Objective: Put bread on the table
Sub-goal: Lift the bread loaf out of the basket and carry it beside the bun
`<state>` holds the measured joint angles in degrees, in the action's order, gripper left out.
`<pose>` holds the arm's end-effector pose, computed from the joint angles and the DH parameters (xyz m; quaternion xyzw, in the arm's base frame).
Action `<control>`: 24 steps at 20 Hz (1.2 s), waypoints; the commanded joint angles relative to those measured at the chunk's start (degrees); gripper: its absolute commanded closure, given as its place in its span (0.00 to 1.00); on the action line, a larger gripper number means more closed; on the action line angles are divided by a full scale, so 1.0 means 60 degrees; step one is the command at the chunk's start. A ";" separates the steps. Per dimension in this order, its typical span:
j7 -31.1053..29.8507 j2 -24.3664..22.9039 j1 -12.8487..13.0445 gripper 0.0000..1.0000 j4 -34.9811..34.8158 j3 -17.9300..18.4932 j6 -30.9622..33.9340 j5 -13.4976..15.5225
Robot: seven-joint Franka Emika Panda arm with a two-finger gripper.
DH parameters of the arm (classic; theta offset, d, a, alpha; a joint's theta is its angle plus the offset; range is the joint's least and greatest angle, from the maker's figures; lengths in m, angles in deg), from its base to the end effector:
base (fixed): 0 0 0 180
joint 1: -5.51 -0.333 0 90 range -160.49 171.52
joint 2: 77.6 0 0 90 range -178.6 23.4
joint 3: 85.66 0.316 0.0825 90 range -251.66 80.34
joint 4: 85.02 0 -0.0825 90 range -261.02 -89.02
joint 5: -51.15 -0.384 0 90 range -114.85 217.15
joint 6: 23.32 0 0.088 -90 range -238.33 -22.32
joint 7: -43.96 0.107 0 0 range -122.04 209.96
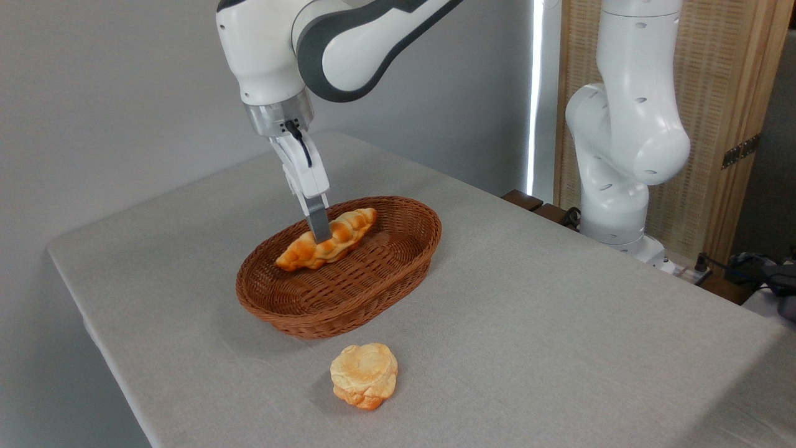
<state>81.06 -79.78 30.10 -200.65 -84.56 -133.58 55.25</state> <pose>0.4910 -0.2188 0.4632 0.8693 -0.4924 -0.0237 0.0366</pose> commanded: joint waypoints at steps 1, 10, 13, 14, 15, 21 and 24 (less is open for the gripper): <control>0.0144 -0.0237 -0.0025 1.00 0.0243 0.0139 0.0050 0.0151; 0.0158 -0.0867 -0.0055 1.00 0.0653 0.1118 0.1060 0.0166; 0.0173 -0.1145 -0.0055 1.00 0.0653 0.1632 0.1149 0.0137; 0.0188 -0.1262 -0.0055 1.00 0.0697 0.1865 0.1309 0.0108; 0.0231 -0.1307 -0.0055 1.00 0.0726 0.2085 0.1484 0.0064; 0.0977 -0.1454 -0.0070 1.00 0.0887 0.3287 0.2306 -0.0214; 0.1110 -0.1439 -0.0070 1.00 0.0888 0.3756 0.2321 -0.0638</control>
<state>86.69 -88.20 29.09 -196.22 -64.77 -121.34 53.75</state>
